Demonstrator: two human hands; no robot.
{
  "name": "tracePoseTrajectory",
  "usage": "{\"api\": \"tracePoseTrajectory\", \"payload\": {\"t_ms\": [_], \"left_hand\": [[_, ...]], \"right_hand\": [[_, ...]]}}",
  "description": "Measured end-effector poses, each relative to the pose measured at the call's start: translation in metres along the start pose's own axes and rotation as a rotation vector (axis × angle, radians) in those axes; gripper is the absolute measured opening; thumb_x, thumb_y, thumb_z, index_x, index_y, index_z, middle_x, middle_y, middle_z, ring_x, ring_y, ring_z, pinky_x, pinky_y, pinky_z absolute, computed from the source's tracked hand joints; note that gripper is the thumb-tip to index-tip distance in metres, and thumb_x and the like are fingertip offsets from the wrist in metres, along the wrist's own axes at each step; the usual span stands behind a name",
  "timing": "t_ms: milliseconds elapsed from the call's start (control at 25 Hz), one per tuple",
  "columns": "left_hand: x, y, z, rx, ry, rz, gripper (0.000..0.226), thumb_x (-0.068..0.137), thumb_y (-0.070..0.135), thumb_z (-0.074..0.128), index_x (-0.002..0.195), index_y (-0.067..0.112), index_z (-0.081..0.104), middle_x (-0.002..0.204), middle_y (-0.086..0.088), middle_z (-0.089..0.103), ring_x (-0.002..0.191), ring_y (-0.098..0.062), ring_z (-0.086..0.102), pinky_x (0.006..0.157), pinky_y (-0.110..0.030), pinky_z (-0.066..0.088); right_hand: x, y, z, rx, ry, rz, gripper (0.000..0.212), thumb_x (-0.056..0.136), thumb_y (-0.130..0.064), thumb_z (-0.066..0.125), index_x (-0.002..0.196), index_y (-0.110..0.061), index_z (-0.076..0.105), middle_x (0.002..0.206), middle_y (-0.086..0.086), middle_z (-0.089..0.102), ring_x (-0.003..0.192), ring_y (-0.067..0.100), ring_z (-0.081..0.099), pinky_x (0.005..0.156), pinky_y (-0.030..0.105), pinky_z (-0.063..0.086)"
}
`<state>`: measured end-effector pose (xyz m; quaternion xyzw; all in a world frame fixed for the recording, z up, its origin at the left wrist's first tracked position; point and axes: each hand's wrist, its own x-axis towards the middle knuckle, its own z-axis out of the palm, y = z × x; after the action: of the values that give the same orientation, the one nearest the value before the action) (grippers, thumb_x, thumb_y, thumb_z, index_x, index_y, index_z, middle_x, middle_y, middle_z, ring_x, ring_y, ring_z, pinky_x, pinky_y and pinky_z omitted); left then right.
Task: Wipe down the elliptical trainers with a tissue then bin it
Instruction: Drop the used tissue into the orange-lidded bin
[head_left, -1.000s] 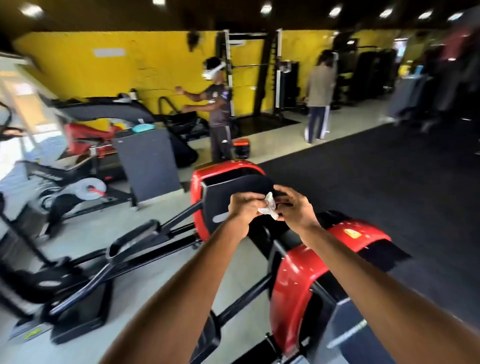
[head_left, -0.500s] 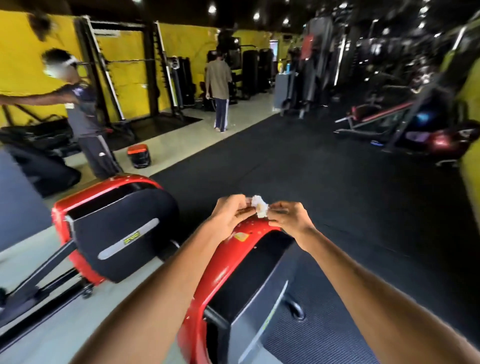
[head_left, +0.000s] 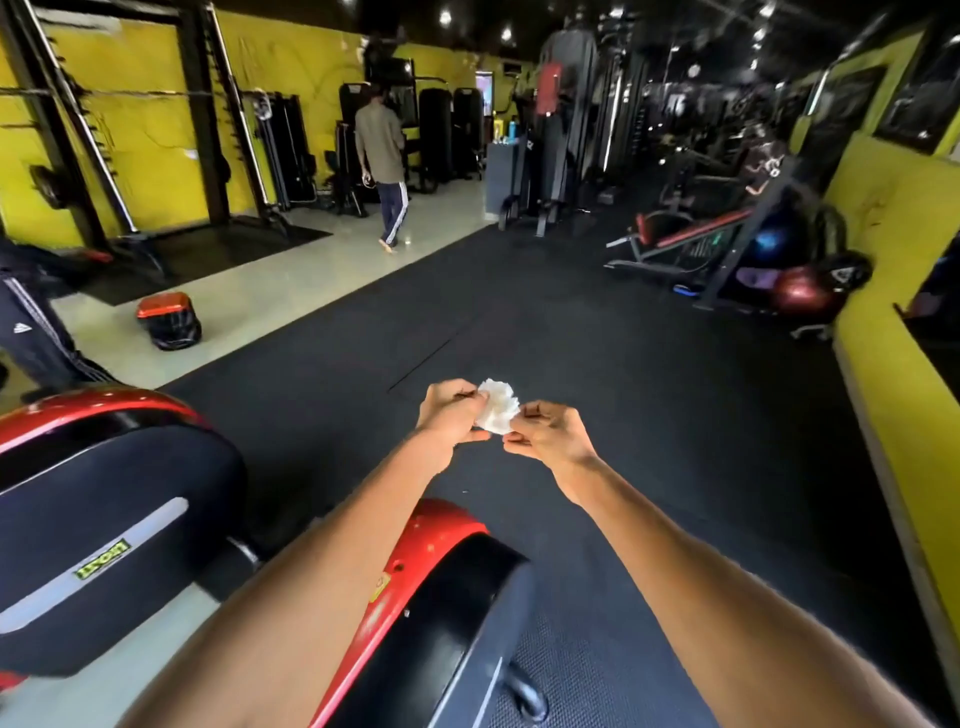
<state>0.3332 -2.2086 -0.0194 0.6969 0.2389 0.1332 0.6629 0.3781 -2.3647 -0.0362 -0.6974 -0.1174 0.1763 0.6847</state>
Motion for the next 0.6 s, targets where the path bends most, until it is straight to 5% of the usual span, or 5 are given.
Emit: {"api": "tracePoseTrajectory", "payload": {"t_ms": [320, 600], "left_hand": [[0.166, 0.041, 0.029, -0.005, 0.060, 0.014, 0.013, 0.091, -0.008, 0.067, 0.082, -0.001, 0.073, 0.102, -0.021, 0.074, 0.087, -0.029, 0.077, 0.083, -0.041, 0.065], [0.345, 0.060, 0.080, 0.100, 0.298, -0.002, 0.013, 0.080, -0.008, 0.077, 0.071, -0.002, 0.070, 0.097, -0.022, 0.076, 0.084, -0.027, 0.078, 0.082, -0.041, 0.065]], "right_hand": [[0.190, -0.027, -0.006, 0.022, -0.030, 0.055, 0.012, 0.090, -0.014, 0.069, 0.099, -0.008, 0.074, 0.087, 0.010, 0.077, 0.080, 0.020, 0.077, 0.083, 0.037, 0.063], [0.391, -0.044, -0.036, -0.011, -0.229, -0.044, 0.020, 0.093, -0.025, 0.069, 0.102, -0.010, 0.077, 0.094, 0.011, 0.075, 0.076, 0.017, 0.071, 0.074, 0.035, 0.064]]}}
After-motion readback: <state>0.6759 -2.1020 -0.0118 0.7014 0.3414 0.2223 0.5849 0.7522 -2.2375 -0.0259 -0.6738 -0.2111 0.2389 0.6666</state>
